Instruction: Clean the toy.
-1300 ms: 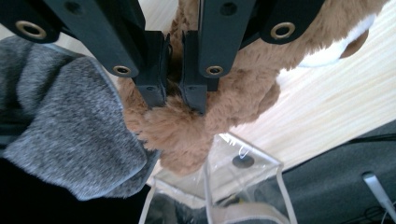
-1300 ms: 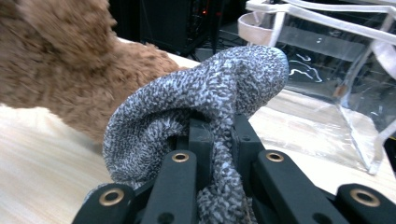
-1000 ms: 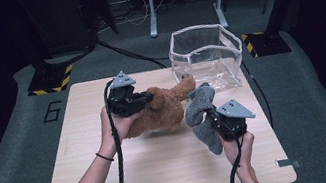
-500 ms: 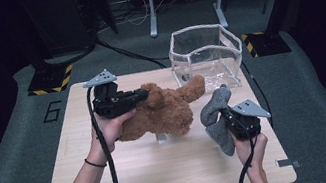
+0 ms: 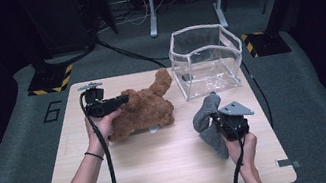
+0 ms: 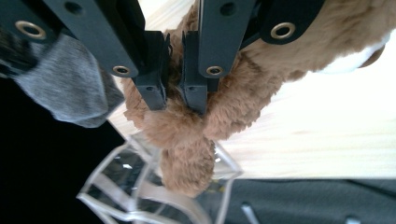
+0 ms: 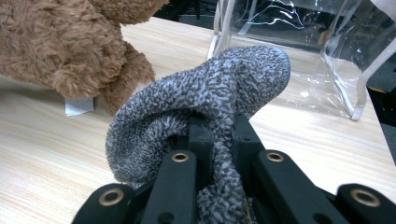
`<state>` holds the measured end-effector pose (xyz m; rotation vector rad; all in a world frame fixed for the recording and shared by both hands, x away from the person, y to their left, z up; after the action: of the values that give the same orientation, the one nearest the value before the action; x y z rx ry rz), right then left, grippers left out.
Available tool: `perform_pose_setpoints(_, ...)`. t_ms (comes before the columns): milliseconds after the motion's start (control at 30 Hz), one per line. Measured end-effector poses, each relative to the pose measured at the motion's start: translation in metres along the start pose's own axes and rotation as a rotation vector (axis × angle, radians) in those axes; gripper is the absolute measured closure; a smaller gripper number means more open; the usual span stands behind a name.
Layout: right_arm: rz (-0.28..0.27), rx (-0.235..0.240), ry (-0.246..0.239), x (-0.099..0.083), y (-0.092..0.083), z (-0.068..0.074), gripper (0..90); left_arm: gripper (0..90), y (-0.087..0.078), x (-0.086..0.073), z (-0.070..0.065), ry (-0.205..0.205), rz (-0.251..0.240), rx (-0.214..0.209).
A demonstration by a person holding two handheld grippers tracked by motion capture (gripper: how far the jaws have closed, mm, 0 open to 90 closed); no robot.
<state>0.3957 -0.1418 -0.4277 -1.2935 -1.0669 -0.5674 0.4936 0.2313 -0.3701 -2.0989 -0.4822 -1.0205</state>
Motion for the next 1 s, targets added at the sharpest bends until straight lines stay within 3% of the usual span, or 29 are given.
perform_pose_setpoints(133, 0.007, 0.006, -0.008, -0.001, 0.003, 0.002, 82.4, 83.0, -0.003, -0.003, -0.004, 0.047, -0.02, -0.022)
perform_pose_setpoints(267, 0.011, 0.002, -0.005, -0.002, 0.004, 0.0, 82.4, 83.1, -0.009, -0.001, -0.031, 0.133, -0.035, -0.071)
perform_pose_setpoints(467, 0.02, -0.01, 0.004, -0.001, 0.001, -0.004, 82.4, 83.1, -0.016, 0.012, -0.07, 0.204, -0.048, -0.122)
perform_pose_setpoints(767, 0.034, -0.028, 0.024, -0.008, -0.001, -0.015, 82.4, 83.1, -0.036, 0.022, -0.107, 0.231, -0.089, -0.219)
perform_pose_setpoints(933, 0.043, -0.037, 0.032, -0.012, -0.002, -0.021, 82.4, 83.1, -0.055, 0.026, -0.12, 0.204, -0.137, -0.28)
perform_pose_setpoints(1000, 0.044, -0.043, 0.037, -0.012, -0.002, -0.023, 82.4, 83.1, -0.062, 0.026, -0.123, 0.187, -0.146, -0.324)
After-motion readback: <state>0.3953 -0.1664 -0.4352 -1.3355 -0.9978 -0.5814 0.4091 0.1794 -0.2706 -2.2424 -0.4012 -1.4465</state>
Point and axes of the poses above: each handheld gripper's, and its own axes: y roughly forward along the jaws, x roughly out of its top, z roughly to its left, the point moved 2 cm from there along y, roughly forward along the jaws, and after that the axes turned 1 degree about -x, right-handed, at the moved point
